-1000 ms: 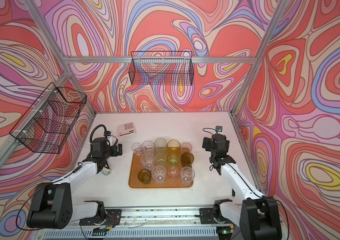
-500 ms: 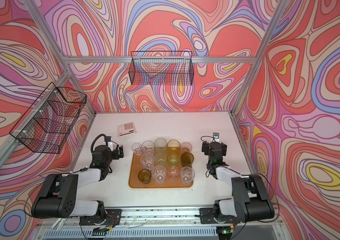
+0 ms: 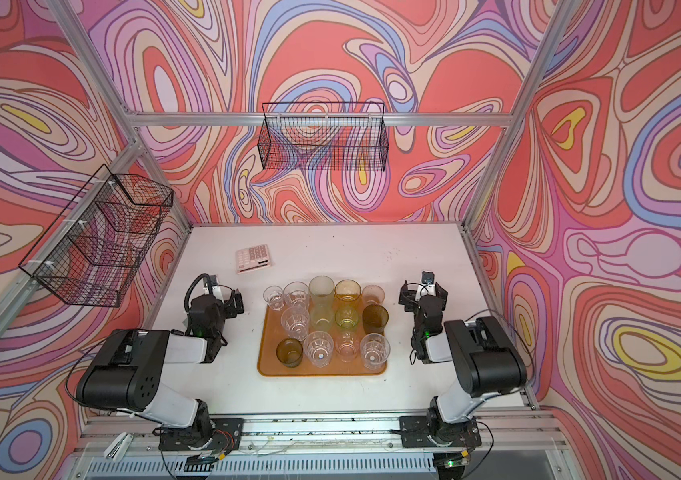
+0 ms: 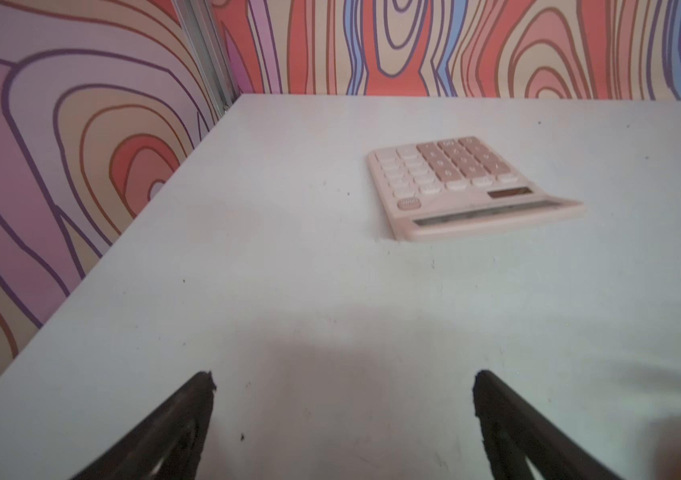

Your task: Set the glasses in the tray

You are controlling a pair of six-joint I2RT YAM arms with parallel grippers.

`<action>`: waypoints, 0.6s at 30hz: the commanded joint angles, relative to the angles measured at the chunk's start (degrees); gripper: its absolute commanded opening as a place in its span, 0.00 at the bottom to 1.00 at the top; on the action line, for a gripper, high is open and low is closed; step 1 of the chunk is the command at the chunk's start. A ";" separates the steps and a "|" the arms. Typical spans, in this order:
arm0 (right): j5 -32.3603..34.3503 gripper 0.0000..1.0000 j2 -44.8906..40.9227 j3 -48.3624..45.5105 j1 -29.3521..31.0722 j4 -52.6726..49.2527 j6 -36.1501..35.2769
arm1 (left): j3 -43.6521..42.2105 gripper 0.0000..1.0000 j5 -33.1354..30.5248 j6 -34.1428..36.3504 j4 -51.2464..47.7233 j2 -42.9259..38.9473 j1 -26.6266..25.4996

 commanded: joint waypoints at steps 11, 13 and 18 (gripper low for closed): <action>-7.75 0.98 2.04 8.99 -4.97 -11.96 3.19 | 0.18 1.00 -1.32 -0.01 -0.56 0.00 -0.31; -7.03 0.98 1.83 8.81 -4.89 -11.62 3.11 | 0.16 1.00 -1.37 0.01 -0.56 0.00 -0.31; -2.61 0.98 1.71 7.56 -4.89 -9.24 4.88 | 0.16 1.00 -1.30 0.01 -0.50 0.01 -0.31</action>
